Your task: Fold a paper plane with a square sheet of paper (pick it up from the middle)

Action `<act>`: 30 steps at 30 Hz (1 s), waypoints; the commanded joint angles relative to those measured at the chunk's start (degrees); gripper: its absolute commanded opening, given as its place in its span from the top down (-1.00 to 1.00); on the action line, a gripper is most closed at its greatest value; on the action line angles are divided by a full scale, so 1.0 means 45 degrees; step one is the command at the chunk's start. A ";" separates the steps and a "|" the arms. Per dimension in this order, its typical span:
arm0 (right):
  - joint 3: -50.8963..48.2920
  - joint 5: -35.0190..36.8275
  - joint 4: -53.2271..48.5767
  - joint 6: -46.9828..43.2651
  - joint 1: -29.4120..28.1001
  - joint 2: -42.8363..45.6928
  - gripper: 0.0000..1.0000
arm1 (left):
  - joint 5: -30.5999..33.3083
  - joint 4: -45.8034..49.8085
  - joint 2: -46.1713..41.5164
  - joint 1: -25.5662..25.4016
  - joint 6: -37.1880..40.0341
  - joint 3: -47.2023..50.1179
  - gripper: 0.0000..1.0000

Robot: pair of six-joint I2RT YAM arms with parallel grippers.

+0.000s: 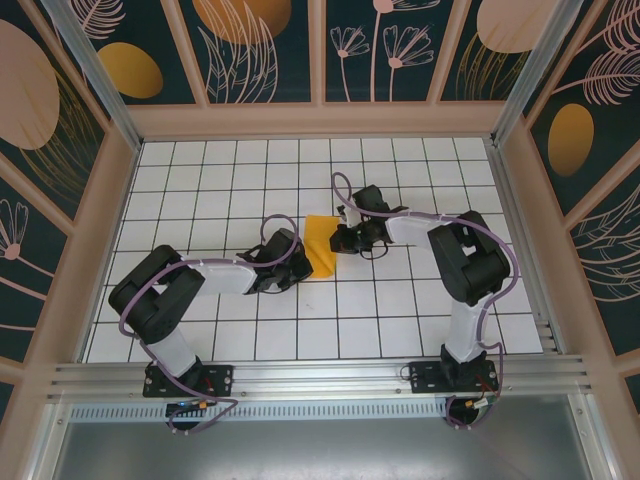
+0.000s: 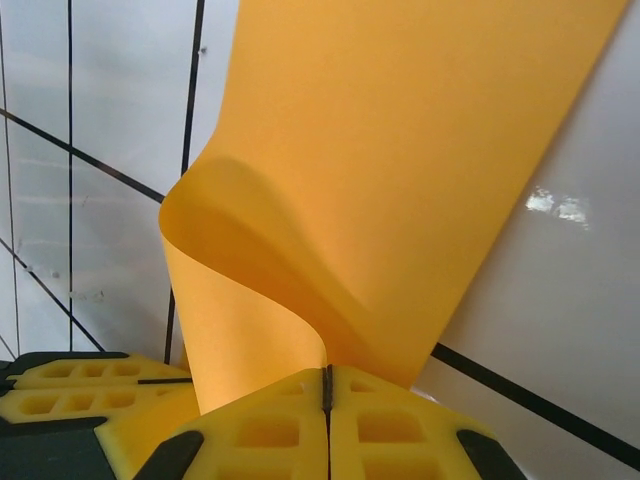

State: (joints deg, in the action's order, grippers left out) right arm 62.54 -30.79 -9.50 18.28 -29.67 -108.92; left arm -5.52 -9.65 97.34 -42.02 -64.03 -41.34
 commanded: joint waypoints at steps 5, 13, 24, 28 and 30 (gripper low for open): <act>0.0214 0.0813 -0.0224 -0.0137 0.0070 -0.0145 0.90 | -0.0121 0.0660 0.0125 -0.0056 0.0381 -0.0303 0.85; 0.0222 0.0912 -0.0156 -0.0133 0.0060 -0.0247 0.90 | -0.0199 0.0631 0.0126 -0.0055 0.0437 -0.0364 0.84; 0.0354 0.0529 0.0018 -0.0359 0.0090 -0.0533 0.90 | -0.0356 0.0713 0.0490 -0.0041 0.0536 -0.0368 0.85; 0.0466 0.0396 0.0039 -0.0518 0.0085 -0.0663 0.90 | -0.0304 0.1130 0.0611 -0.0053 0.0567 -0.0432 0.87; 0.0477 0.0376 0.0059 -0.0581 0.0082 -0.0685 0.91 | -0.0250 0.1388 0.0678 -0.0051 0.0574 -0.0495 0.88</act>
State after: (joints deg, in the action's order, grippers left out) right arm 63.18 -28.16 -9.45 17.41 -29.45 -110.85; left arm -6.66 -7.92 98.32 -42.02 -62.98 -42.96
